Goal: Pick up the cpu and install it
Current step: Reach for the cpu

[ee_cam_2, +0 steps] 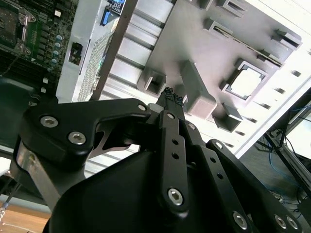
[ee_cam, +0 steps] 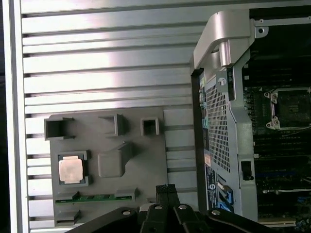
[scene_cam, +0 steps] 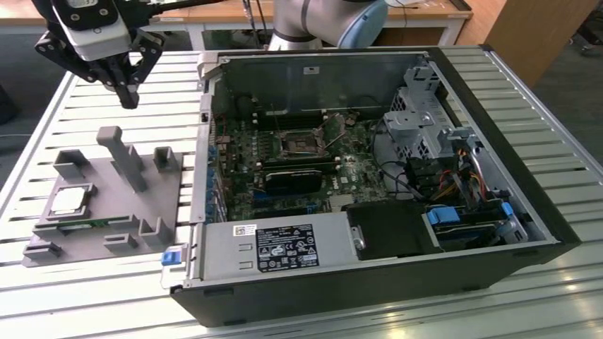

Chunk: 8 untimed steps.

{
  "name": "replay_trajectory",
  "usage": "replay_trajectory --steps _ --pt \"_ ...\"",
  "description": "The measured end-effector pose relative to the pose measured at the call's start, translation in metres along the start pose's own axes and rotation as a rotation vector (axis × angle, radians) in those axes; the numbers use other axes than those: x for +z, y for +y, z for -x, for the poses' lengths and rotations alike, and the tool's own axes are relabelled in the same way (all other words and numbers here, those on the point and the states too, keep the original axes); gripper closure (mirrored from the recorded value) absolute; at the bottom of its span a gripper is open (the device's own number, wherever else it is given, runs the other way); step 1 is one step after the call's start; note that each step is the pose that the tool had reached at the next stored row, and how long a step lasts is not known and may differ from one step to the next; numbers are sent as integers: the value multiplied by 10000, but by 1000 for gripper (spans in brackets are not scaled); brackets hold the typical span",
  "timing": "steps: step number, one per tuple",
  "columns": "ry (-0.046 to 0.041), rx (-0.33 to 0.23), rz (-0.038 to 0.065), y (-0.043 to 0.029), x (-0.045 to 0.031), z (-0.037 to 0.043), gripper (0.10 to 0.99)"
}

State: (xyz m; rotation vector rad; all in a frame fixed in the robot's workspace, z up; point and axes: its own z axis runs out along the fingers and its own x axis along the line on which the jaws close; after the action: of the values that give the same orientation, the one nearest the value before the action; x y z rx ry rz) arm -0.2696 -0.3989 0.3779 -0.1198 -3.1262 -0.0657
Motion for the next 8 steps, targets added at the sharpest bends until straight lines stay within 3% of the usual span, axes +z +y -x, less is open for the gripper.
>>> replay_trajectory --steps 8 --pt "20 1 -3 -4 9 -46 980"
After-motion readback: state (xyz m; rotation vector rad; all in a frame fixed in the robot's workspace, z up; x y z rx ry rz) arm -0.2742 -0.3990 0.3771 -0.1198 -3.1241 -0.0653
